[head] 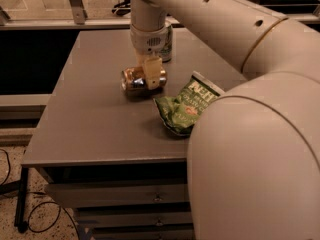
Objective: Knock orange can over
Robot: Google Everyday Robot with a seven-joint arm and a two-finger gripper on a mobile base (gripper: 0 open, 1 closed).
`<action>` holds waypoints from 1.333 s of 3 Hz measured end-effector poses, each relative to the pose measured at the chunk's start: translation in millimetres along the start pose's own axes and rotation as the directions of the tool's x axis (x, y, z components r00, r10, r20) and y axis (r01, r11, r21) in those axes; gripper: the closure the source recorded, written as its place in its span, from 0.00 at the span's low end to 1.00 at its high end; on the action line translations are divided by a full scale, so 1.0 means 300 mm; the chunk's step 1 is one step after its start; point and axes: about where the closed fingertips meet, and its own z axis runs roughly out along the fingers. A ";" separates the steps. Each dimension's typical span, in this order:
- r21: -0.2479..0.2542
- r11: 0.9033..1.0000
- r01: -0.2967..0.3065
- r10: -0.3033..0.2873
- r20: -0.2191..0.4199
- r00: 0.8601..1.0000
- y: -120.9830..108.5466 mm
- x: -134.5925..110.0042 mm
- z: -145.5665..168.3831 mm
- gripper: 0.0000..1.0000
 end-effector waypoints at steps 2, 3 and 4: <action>-0.034 0.998 0.054 -0.053 0.022 0.998 0.026 -0.058 0.014 0.13; -0.040 0.997 0.065 -0.064 0.031 0.997 0.039 -0.073 0.020 0.00; -0.040 0.997 0.068 -0.066 0.043 0.997 0.048 -0.082 0.023 0.00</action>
Offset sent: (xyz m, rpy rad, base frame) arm -0.0273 0.0135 -0.0017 -0.0059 0.0734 0.0811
